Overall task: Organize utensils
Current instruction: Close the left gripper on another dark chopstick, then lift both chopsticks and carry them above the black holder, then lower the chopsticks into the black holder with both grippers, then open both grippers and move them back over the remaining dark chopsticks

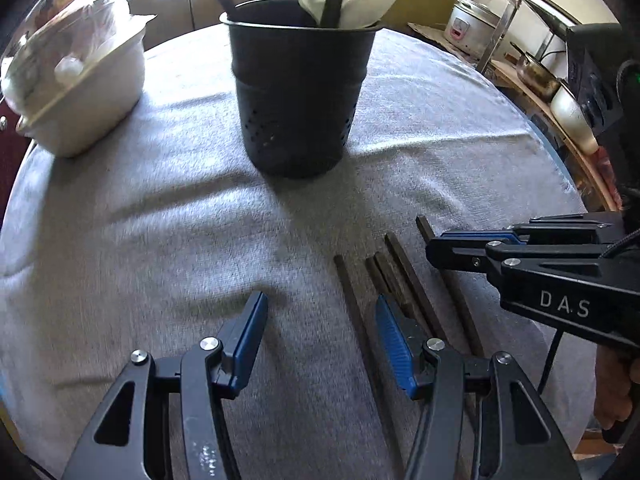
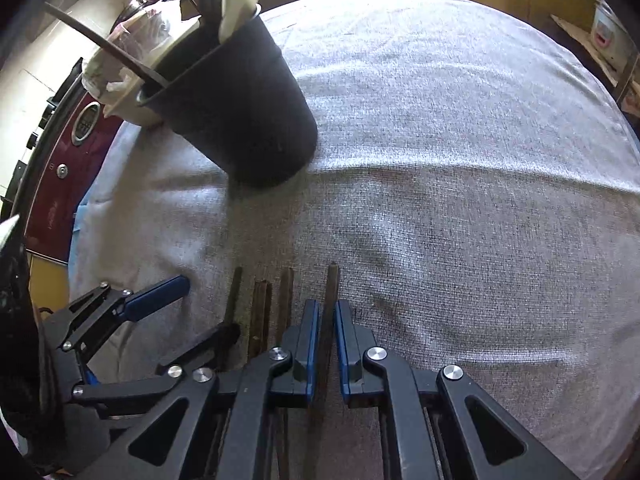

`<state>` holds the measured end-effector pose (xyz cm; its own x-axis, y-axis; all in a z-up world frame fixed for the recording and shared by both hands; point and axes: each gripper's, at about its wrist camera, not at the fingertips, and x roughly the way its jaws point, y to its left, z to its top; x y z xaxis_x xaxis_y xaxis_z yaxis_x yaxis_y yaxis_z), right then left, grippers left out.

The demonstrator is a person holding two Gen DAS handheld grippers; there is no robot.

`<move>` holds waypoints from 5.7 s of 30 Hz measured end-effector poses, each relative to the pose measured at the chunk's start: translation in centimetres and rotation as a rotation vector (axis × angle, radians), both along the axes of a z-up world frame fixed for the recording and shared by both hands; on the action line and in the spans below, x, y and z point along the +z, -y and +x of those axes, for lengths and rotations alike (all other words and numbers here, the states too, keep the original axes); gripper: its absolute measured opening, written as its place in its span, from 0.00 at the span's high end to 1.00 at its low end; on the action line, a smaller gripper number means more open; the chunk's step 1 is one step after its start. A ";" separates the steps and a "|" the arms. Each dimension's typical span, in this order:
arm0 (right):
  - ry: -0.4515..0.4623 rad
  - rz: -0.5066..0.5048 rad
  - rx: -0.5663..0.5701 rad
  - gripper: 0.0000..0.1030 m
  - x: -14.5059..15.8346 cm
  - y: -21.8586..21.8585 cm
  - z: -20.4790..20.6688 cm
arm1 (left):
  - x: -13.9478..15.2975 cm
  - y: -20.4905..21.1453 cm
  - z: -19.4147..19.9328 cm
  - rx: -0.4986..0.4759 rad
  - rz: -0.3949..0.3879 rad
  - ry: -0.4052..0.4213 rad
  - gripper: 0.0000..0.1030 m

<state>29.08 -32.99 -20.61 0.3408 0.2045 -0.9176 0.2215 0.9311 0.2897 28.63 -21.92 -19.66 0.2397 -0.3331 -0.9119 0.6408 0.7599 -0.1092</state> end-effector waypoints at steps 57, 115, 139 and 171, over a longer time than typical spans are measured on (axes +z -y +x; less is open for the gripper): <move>0.255 -0.158 0.058 0.94 8.8 -4.2 -7.1 | 12.3 -11.4 -4.8 0.070 -0.237 0.237 0.95; 0.809 -0.248 -0.065 0.94 29.9 -3.4 2.7 | 30.1 -2.9 3.6 0.007 -0.424 0.543 0.96; 0.616 -0.128 -0.092 0.85 21.0 -0.7 2.3 | 22.4 -6.3 1.4 0.043 -0.335 0.424 0.37; 0.575 -0.253 -0.063 0.49 18.7 -11.9 -24.7 | 20.7 -21.0 -21.4 0.462 -0.088 0.605 0.19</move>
